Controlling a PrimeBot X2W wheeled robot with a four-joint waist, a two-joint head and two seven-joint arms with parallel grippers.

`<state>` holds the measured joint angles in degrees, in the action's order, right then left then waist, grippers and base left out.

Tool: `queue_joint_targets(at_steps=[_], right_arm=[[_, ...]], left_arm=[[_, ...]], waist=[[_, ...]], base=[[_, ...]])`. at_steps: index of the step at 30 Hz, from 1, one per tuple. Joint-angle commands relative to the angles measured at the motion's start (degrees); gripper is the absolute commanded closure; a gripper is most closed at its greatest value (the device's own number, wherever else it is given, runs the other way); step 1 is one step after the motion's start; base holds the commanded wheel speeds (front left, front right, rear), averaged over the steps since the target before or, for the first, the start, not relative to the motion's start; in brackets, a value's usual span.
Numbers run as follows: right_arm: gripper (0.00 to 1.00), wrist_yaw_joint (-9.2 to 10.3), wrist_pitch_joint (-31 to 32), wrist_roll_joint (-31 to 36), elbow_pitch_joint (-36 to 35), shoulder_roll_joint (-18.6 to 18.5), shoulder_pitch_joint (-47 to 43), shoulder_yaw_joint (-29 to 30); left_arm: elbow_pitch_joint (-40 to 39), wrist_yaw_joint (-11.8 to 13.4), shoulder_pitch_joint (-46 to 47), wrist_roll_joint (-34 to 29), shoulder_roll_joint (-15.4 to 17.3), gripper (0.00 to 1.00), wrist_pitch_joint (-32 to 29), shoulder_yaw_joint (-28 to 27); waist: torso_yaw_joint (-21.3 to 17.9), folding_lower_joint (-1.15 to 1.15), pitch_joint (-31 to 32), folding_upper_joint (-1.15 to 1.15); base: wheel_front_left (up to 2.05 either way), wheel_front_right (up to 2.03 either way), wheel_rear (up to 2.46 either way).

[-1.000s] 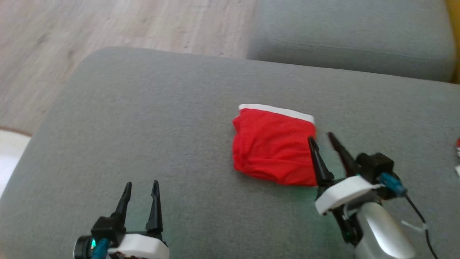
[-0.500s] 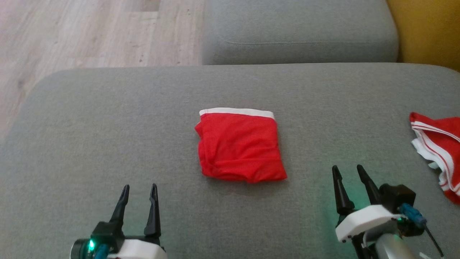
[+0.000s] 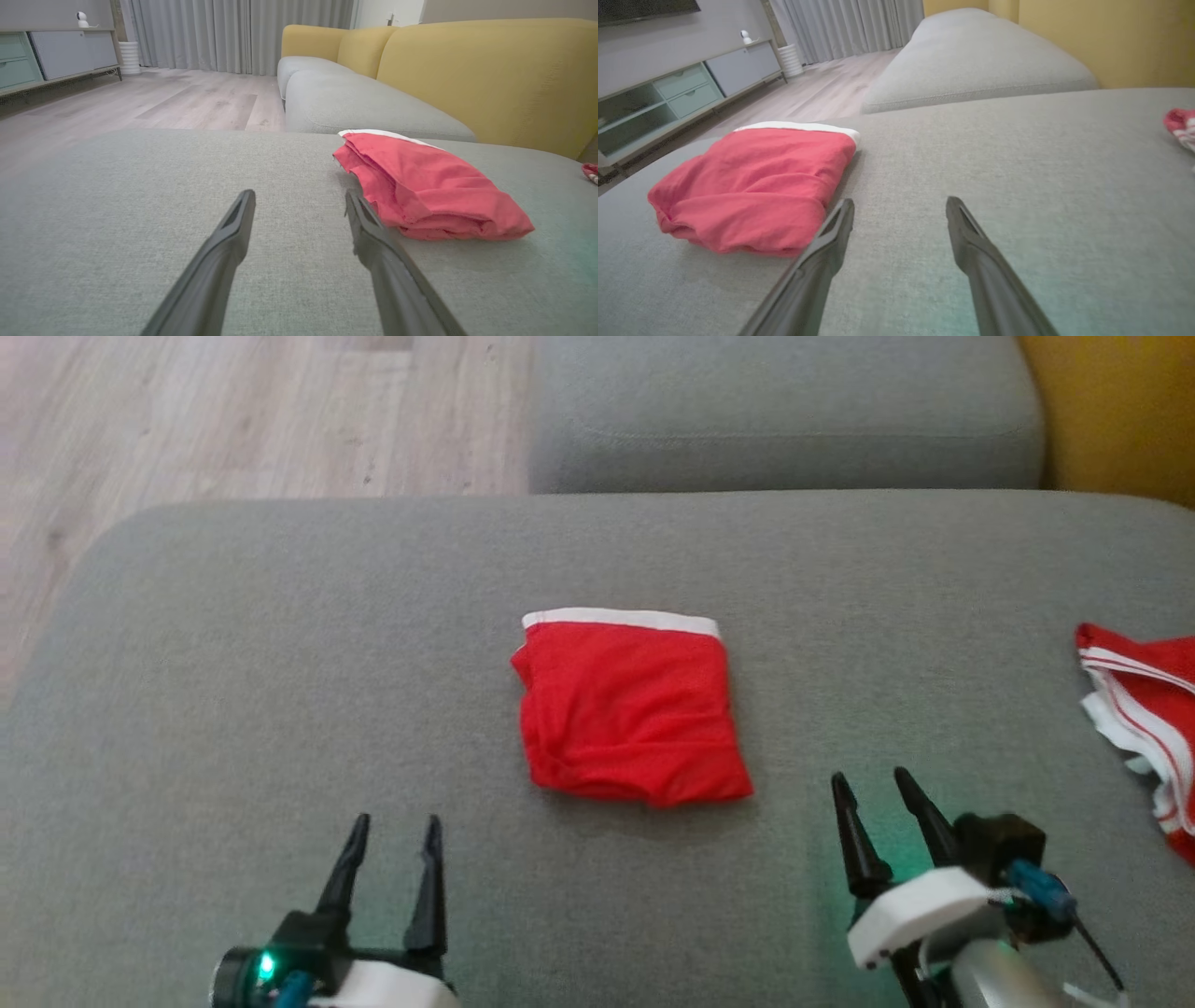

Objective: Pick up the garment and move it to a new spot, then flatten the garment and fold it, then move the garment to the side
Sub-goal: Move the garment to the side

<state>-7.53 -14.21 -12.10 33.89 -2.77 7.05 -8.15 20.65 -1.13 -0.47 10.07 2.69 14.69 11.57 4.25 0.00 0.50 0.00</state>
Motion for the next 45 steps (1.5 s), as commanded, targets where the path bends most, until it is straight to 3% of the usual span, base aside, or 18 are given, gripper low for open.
queue_joint_targets(at_steps=[1, 8, 13, 19, 21, 23, 28, 37, 45], right_arm=[[0.0, 0.04, -0.79, -0.51, -1.27, -0.1, 4.52, -1.89], [0.0, 0.04, -0.79, -1.37, 3.74, -0.1, 12.96, -4.02], [0.0, 0.04, -0.78, -1.5, 13.81, -0.1, 18.42, -4.22], [0.0, 0.04, -0.73, -2.24, 22.5, -0.1, 21.66, -3.33], [1.0, 0.04, -0.75, -2.58, 23.91, -0.1, 22.69, -3.32], [1.0, 0.04, -0.76, -2.64, 23.34, -0.1, 23.21, -2.76], [1.0, 0.04, -0.77, -2.86, 18.98, -0.1, 21.39, -0.81], [1.0, 0.04, -0.78, -4.29, 13.58, -0.1, 15.56, -4.52], [1.0, 0.04, -0.78, -6.5, 11.41, -0.1, 13.28, -7.23]], left_arm=[[-2.16, -0.18, 2.49, 0.03, 0.19, 0.0, 0.3, -0.75], [-2.08, -0.33, 4.71, 1.09, 0.19, 0.0, 0.3, 3.35], [-1.61, -0.08, 5.45, 2.12, 0.19, 0.0, 0.3, 5.38], [-1.47, -0.21, 5.74, 2.4, 0.19, 0.0, 0.3, 5.58], [-1.66, 0.0, 5.98, 2.58, 0.19, 0.0, 0.3, 5.24], [-2.07, 0.28, 6.27, 2.74, 0.19, 0.0, 0.31, 4.83], [-2.33, 0.13, 6.18, 2.41, 0.19, 0.0, 0.31, 3.76], [-1.9, -1.13, 7.02, 3.15, 0.19, 0.0, 0.31, 3.71], [-1.14, -2.3, 7.69, 3.29, 0.19, 0.0, 0.31, 4.92]], waist=[[1.59, 0.0, -1.2, 0.0], [7.88, 0.0, -5.88, 0.0], [12.29, 0.0, -7.77, 0.0], [14.23, 0.0, -8.86, 0.0], [14.06, 0.0, -9.27, 0.0], [13.19, 0.0, -9.6, 0.0], [7.61, 0.0, -8.9, 0.0], [-11.91, 0.0, -6.75, 0.0], [-23.84, 0.0, -6.47, 0.0]], base=[[0.0, 0.0, 0.0], [0.0, 0.0, 0.0], [0.0, 0.0, 0.0], [0.0, 0.0, 0.0], [0.0, 0.0, 0.0], [0.0, 0.0, 0.0], [0.0, 0.0, 0.0], [0.0, 0.0, 0.0], [0.0, 0.0, 0.0]])
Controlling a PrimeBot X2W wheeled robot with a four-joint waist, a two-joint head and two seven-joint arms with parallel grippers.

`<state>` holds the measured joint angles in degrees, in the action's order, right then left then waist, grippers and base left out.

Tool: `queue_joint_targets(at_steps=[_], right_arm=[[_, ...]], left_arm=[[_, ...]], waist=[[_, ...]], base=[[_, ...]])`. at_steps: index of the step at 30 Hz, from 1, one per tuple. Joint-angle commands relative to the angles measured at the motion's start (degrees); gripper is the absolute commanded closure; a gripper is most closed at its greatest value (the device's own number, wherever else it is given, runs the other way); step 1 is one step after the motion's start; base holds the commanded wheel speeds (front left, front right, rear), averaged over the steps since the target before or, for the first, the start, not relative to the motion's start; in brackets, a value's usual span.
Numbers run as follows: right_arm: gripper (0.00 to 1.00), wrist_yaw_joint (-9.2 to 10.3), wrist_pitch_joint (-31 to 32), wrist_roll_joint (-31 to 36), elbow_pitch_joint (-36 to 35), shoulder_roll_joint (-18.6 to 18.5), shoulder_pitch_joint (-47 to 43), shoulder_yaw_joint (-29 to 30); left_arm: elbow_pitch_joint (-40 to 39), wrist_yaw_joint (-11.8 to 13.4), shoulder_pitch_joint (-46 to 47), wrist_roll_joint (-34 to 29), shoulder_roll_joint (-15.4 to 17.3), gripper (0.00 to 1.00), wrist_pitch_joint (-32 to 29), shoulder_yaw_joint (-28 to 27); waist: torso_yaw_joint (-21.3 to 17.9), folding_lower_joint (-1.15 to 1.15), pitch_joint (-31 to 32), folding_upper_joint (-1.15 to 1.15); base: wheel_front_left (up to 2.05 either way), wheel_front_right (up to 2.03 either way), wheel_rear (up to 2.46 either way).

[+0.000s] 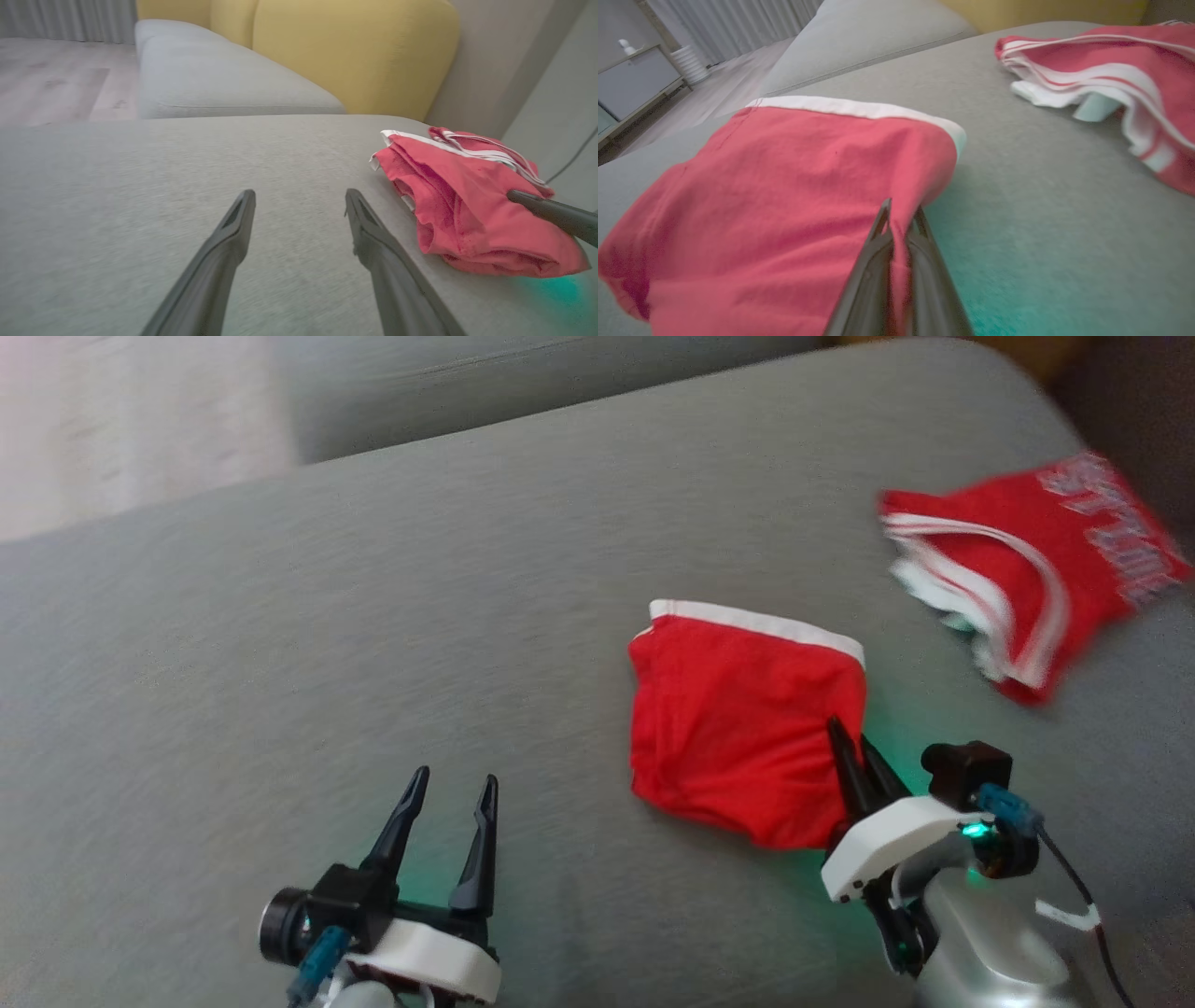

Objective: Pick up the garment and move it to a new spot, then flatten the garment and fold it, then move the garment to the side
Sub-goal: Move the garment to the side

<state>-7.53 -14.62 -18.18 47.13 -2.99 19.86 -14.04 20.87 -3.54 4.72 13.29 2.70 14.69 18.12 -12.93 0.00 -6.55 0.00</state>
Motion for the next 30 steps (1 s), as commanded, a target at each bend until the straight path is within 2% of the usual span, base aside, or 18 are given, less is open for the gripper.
queue_joint_targets(at_steps=[1, 6, 15, 18, 23, 30], right_arm=[[1.0, 0.04, -0.38, -0.69, -2.15, 0.12, 0.39, -1.59], [1.0, 0.04, -0.38, -1.29, -3.53, 0.12, 0.48, -3.0], [1.0, 0.04, -0.38, 4.38, -2.99, -0.38, 6.15, -4.3], [1.0, 0.04, -0.38, 7.1, -2.16, -2.84, 10.48, -5.36], [1.0, 0.04, 0.34, 10.54, 2.12, -9.01, 18.92, -6.39], [1.0, 0.04, 2.77, 15.46, 11.71, -17.83, 27.35, -3.79]], left_arm=[[-1.32, 0.07, 2.6, 0.1, 0.18, 0.0, 0.31, -1.47], [-1.1, -0.1, 2.94, 0.01, 0.18, 0.0, 0.31, -0.94], [-0.4, -0.21, 3.51, -0.47, 0.18, 0.0, 0.31, 0.0], [-0.11, -0.24, 3.68, -0.82, 0.18, 0.0, 0.31, -0.16], [-0.01, -0.38, 4.22, -1.64, 0.18, 0.0, 0.31, -0.47], [0.01, -0.55, 5.59, -2.32, 0.18, 0.0, 0.31, -0.38]], waist=[[-7.56, 0.0, 0.48, 0.0], [-10.37, 0.0, -0.53, 0.0], [-9.07, 0.0, -2.72, 0.0], [-7.78, 0.0, -3.55, 0.0], [-5.41, 0.0, -4.99, 0.0], [-1.91, 0.0, -6.63, 0.0]], base=[[0.0, 0.0, 0.0], [0.0, 0.0, 0.0], [0.0, 0.0, 0.0], [0.0, 0.0, 0.0], [0.0, 0.0, 0.0], [0.0, 0.0, 0.0]])
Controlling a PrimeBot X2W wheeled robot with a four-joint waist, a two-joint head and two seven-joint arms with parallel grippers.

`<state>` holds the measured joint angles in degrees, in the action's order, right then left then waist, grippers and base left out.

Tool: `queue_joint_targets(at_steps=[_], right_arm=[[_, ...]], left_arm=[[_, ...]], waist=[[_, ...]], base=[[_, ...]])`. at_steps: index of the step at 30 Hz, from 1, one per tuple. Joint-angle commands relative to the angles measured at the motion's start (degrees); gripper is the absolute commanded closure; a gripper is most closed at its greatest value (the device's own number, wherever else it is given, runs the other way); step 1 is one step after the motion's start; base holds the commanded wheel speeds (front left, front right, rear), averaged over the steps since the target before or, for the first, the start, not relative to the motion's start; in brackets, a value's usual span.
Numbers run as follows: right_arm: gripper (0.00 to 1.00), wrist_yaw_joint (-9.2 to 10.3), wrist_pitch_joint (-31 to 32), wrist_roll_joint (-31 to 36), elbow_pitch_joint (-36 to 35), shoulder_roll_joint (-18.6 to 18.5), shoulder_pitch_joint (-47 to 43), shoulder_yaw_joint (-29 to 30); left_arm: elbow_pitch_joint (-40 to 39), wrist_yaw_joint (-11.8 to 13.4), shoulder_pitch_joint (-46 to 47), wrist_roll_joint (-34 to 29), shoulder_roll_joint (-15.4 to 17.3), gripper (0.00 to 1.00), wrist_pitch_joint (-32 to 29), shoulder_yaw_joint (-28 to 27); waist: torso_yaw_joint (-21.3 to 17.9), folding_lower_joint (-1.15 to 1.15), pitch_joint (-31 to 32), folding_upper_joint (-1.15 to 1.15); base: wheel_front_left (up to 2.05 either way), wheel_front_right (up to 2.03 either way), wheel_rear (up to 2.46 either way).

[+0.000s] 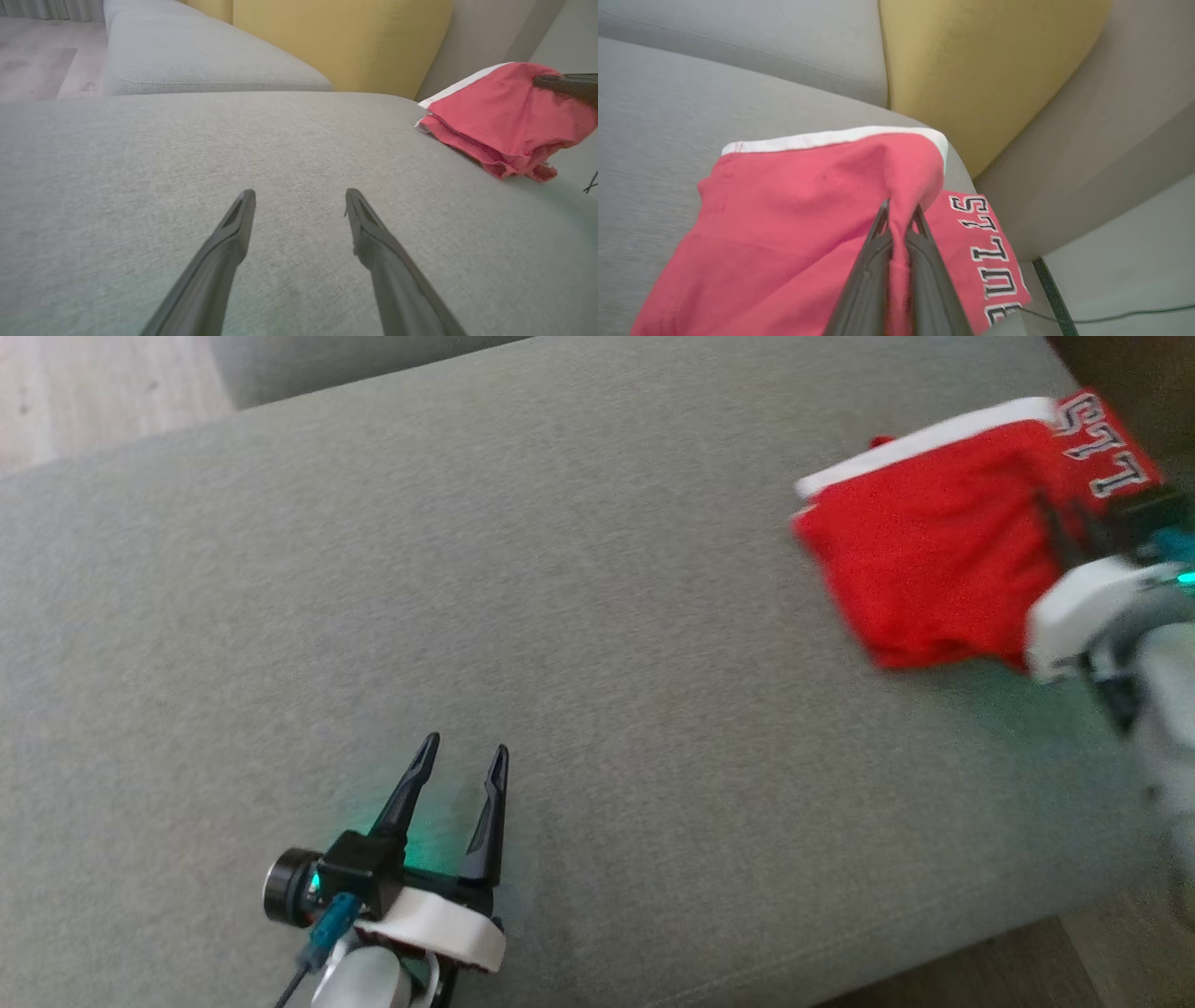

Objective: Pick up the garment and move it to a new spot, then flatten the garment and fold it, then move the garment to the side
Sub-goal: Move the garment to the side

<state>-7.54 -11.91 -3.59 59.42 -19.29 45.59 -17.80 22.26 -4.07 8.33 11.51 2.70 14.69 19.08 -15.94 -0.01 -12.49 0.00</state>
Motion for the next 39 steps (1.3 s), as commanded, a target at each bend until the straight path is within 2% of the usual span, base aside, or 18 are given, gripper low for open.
queue_joint_targets(at_steps=[1, 2, 3, 4, 7, 11, 13, 17, 21, 26, 33, 39], right_arm=[[1.0, 0.05, 0.16, 1.82, 0.62, -2.62, 2.52, 0.86], [1.0, 0.05, 0.03, 2.9, 1.66, -3.76, 3.27, 1.8], [0.85, 0.05, -0.3, 3.98, 2.52, -4.89, 3.87, 2.98], [0.0, 0.05, -0.62, 5.18, 3.28, -6.01, 4.39, 4.48], [0.0, 0.05, -1.45, 8.72, 4.71, -7.9, 5.4, 10.42], [0.0, 0.05, -2.48, 13.01, 3.79, -7.07, 4.97, 19.33], [0.0, 0.05, -2.85, 14.66, 1.98, -5.26, 4.37, 23.31], [0.0, 0.05, -3.04, 15.7, -5.1, 1.05, 1.9, 28.2], [0.0, 0.05, -3.06, 14.08, -12.53, 6.93, -2.6, 29.45], [0.0, 0.05, -3.07, 10.48, -19.54, 12.55, -8.85, 28.53], [0.0, 0.05, -3.08, 7.35, -24.88, 15.69, -16.67, 27.25], [0.0, 0.05, -3.08, 4.25, -25.85, 16.36, -22.94, 24.25]], left_arm=[[-1.39, 0.04, 2.14, -0.58, 0.18, 0.0, 0.31, -1.41], [-1.4, 0.02, 2.33, -0.66, 0.18, 0.0, 0.31, -1.43], [-1.4, -0.04, 2.52, -0.82, 0.18, 0.0, 0.31, -1.39], [-1.37, -0.03, 2.66, -0.97, 0.18, 0.0, 0.31, -1.41], [-1.33, 0.4, 2.72, -0.96, 0.18, 0.0, 0.31, -2.24], [-1.34, 0.66, 2.55, -1.09, 0.18, 0.0, 0.31, -3.21], [-1.38, 0.87, 2.53, -1.1, 0.18, 0.0, 0.31, -3.9], [-1.76, 1.52, 2.32, -1.02, 0.18, 0.0, 0.31, -5.36], [-2.03, 1.95, 2.1, -1.21, 0.18, 0.0, 0.31, -7.04], [-2.35, 2.2, 1.63, -1.79, 0.18, 0.0, 0.31, -9.27], [-2.17, 2.78, 0.71, -1.3, 0.18, 0.0, 0.31, -10.52], [-1.54, 3.11, -0.37, -1.01, 0.18, 0.0, 0.31, -11.85]], waist=[[1.52, 0.01, -0.89, 0.0], [1.96, 0.01, -1.11, 0.0], [2.41, 0.01, -1.29, 0.0], [2.79, 0.01, -1.43, 0.0], [3.28, 0.01, -1.64, 0.0], [3.4, 0.01, -1.6, 0.0], [3.41, 0.01, -1.43, 0.0], [3.62, 0.01, -0.72, 0.0], [4.38, 0.01, 0.3, 0.0], [5.75, 0.01, 1.37, 0.0], [8.37, 0.01, 2.81, 0.0], [11.44, 0.01, 4.74, 0.0]], base=[[0.0, 0.0, 0.0], [0.0, 0.0, 0.0], [0.0, 0.0, 0.0], [0.0, 0.0, 0.0], [0.0, 0.0, 0.0], [0.0, 0.0, 0.0], [0.0, 0.0, 0.0], [0.0, 0.0, 0.0], [0.0, 0.0, 0.0], [0.0, 0.0, 0.0], [0.0, 0.0, 0.0], [0.0, 0.0, 0.0]])
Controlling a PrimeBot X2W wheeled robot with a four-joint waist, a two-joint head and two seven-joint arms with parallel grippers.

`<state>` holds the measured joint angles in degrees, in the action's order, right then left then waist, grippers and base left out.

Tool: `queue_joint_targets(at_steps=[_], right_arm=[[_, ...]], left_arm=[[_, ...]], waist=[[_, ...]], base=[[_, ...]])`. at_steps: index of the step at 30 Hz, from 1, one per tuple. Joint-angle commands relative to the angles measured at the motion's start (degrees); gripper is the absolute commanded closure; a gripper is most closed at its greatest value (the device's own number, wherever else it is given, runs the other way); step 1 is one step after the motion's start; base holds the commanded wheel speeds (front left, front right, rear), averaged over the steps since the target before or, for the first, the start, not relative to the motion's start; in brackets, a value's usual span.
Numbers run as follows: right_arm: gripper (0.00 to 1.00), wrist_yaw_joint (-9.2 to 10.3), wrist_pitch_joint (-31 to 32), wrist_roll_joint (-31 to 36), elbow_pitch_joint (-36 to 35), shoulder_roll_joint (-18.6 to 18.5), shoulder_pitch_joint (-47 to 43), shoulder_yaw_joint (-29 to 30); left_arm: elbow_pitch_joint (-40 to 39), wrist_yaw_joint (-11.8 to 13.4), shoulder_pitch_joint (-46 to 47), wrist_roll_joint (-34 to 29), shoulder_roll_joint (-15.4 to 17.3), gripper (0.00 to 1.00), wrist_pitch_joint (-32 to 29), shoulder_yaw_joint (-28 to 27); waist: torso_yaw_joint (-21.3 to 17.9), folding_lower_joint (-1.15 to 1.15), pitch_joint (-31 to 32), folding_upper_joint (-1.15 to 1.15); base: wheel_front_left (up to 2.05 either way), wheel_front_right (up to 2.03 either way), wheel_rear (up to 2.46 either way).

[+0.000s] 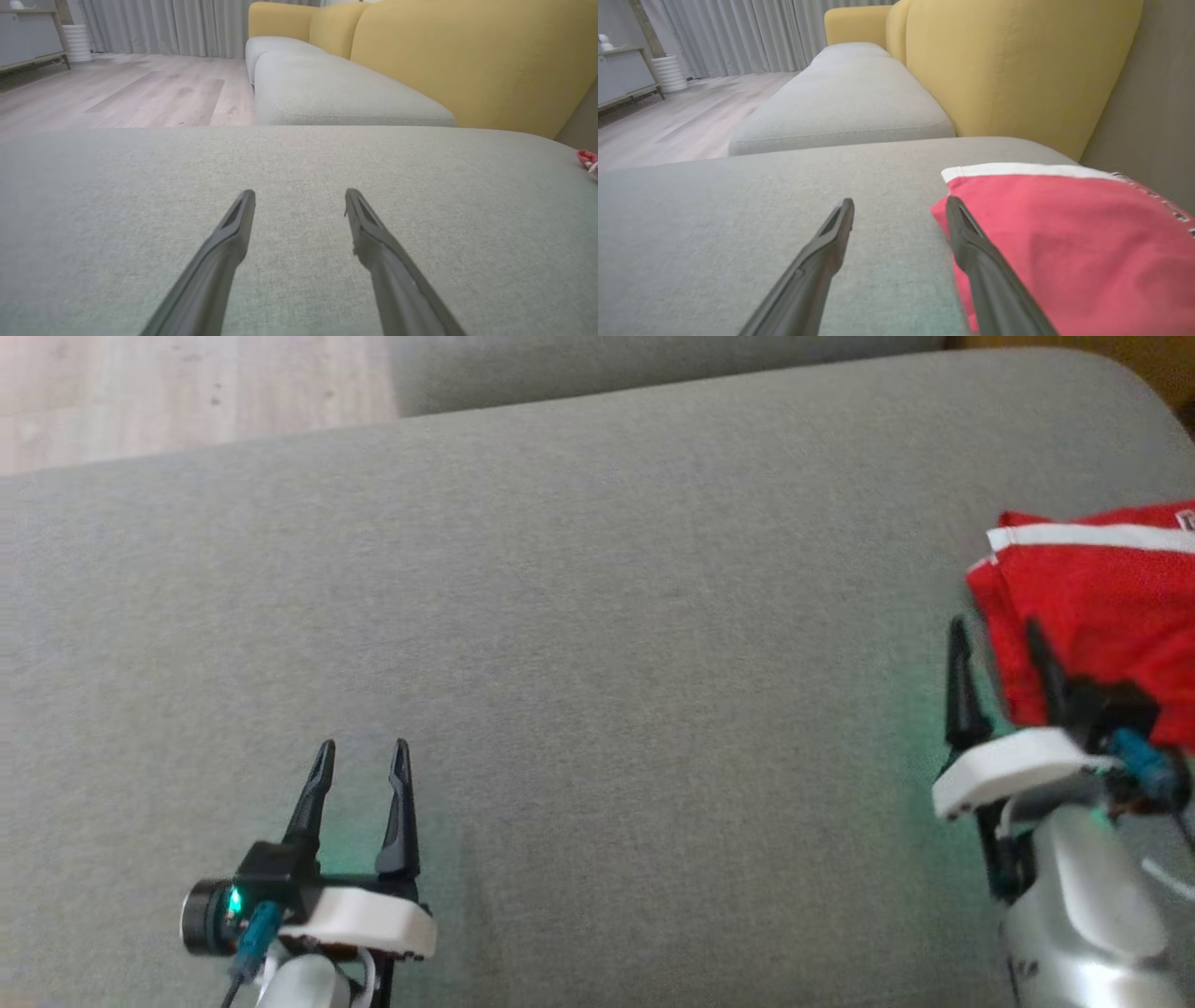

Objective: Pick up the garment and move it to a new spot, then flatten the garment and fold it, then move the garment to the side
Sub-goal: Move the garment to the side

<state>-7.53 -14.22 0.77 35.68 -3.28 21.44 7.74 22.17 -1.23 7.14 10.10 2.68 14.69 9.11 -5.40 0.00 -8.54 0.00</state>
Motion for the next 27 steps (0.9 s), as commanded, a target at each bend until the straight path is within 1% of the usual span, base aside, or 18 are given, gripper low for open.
queue_joint_targets(at_steps=[1, 7, 14, 19, 27], right_arm=[[0.0, 0.04, -0.77, -0.73, -2.12, 0.36, 0.29, -2.36], [0.0, 0.04, -0.77, -6.2, -3.0, 0.39, -3.97, -6.49], [0.0, 0.04, -0.77, -7.89, -3.95, 0.39, -5.72, -8.5], [0.0, 0.04, -0.77, -9.18, -3.6, 0.4, -6.77, -9.84], [0.0, 0.04, -0.77, -10.31, -2.93, 0.4, -7.5, -11.45]], left_arm=[[-1.37, 0.43, 0.6, 0.41, 0.2, 0.0, 0.31, -2.14], [-0.96, 0.72, -0.87, 0.81, 0.2, 0.0, 0.31, -3.45], [-0.38, 0.51, -2.21, 0.75, 0.2, 0.0, 0.31, -4.85], [-0.05, 0.12, -3.35, 1.48, 0.2, 0.0, 0.31, -5.59], [0.0, -0.14, -4.3, 1.64, 0.2, 0.0, 0.31, -6.64]], waist=[[1.42, 0.0, 1.12, 0.0], [4.81, 0.0, 3.44, 0.0], [7.14, 0.0, 5.58, 0.0], [7.79, 0.0, 7.18, 0.0], [7.57, 0.0, 8.11, 0.0]], base=[[0.0, 0.0, 0.0], [0.0, 0.0, 0.0], [0.0, 0.0, 0.0], [0.0, 0.0, 0.0], [0.0, 0.0, 0.0]])
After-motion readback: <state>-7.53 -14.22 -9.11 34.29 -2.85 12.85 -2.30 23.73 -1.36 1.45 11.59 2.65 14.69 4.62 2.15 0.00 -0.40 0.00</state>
